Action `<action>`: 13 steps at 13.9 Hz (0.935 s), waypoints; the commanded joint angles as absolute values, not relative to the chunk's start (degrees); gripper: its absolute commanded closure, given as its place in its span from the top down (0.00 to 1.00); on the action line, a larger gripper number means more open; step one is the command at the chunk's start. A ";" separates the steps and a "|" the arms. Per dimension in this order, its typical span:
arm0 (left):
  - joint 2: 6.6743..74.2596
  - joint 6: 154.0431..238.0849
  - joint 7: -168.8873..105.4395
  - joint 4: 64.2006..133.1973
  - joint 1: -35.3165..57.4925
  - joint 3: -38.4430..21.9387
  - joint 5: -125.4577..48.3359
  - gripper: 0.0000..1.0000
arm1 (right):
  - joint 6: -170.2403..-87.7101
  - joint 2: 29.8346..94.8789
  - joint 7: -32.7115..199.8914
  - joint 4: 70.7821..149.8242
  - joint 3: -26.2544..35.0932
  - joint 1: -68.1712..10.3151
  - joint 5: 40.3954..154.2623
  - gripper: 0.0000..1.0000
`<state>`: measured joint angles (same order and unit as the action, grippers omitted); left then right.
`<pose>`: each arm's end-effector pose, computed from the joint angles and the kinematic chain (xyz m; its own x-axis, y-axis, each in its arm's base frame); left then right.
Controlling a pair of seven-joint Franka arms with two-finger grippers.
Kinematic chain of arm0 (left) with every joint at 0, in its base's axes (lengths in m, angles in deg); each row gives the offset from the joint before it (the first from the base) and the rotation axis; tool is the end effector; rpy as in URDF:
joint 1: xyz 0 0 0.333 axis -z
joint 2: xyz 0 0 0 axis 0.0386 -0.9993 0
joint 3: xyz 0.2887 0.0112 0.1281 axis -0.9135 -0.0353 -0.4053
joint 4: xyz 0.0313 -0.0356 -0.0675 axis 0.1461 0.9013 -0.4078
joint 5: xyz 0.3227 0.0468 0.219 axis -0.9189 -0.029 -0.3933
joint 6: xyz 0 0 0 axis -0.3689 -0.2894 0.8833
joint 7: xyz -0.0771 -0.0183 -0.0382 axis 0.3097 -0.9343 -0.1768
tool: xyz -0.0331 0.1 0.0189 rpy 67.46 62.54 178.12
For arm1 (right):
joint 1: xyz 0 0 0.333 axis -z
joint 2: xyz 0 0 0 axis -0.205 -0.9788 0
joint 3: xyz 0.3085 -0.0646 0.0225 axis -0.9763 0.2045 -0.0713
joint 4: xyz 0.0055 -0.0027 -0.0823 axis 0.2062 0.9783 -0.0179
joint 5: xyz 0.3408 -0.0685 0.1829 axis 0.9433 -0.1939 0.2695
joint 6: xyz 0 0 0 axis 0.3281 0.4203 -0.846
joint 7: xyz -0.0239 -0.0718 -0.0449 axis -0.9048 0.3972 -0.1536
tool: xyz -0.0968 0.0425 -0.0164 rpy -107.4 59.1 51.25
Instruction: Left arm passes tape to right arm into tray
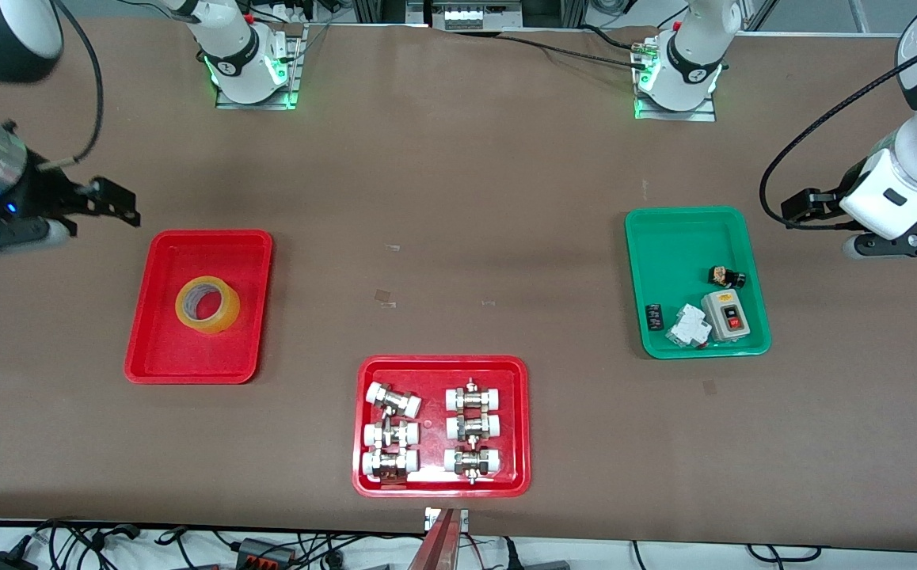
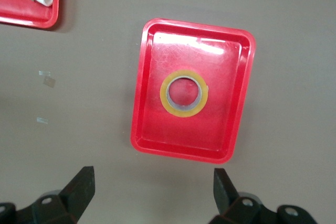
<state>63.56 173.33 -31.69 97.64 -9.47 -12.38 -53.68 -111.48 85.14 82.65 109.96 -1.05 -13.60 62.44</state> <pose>0.5635 -0.0107 0.5371 0.9924 0.0618 -0.1067 0.0503 -0.9930 -0.1069 0.5642 0.0210 0.5591 0.9913 0.1301 -0.0194 0.1293 -0.9909 -0.0374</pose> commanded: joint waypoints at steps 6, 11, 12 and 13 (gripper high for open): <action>64.07 166.44 -31.23 91.89 -1.92 -21.30 -44.30 1.00 | -112.06 90.41 86.43 112.99 -1.12 -13.15 61.54 1.00; 63.98 164.95 -30.79 91.98 -1.21 -20.86 -47.03 1.00 | -110.21 88.19 89.92 108.66 -1.03 -13.32 61.45 1.00; 63.98 164.95 -30.70 92.06 -1.39 -20.86 -47.03 1.00 | -110.21 88.19 90.90 108.40 -1.03 -13.32 61.45 1.00; 63.89 164.95 -30.70 92.06 -1.48 -20.86 -47.11 1.00 | -110.12 88.19 90.91 108.40 -1.03 -13.24 61.45 1.00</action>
<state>64.74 166.25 -31.46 93.66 -1.92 -20.38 -45.82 -111.50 88.63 88.96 109.93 -0.84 -13.45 62.35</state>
